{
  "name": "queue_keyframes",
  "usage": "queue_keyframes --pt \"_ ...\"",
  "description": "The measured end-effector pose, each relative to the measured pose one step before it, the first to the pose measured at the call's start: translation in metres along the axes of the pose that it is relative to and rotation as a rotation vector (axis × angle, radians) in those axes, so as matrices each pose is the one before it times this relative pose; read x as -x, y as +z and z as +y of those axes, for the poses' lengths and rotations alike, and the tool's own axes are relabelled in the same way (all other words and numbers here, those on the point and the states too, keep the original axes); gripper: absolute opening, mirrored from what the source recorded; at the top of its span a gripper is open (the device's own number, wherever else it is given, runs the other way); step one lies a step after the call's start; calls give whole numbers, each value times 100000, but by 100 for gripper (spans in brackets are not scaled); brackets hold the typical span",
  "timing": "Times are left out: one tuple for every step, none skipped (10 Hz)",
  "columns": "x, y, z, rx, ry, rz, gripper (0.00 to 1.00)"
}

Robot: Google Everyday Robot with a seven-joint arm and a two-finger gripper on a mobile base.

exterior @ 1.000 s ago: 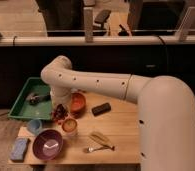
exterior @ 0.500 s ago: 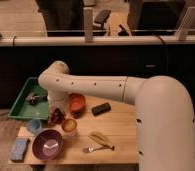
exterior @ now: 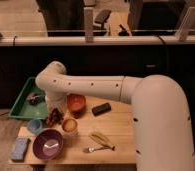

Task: Place grapes in red bowl

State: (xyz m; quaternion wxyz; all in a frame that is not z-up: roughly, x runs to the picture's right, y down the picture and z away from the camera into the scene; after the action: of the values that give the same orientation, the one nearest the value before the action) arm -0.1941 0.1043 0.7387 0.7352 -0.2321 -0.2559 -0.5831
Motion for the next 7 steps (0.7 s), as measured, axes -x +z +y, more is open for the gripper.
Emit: queue_keyframes --pt "-961 -378 454 897 950 1059 0" --pt "-1060 -354 257 600 880 1190 0" --pt "-679 -145 254 366 878 740 0" --pt "-626 -37 362 573 878 732 0" --pt "-739 75 256 267 802 834 0" --pt "-875 112 305 293 1013 943 0" --pt "-942 204 250 425 1111 1182 0"
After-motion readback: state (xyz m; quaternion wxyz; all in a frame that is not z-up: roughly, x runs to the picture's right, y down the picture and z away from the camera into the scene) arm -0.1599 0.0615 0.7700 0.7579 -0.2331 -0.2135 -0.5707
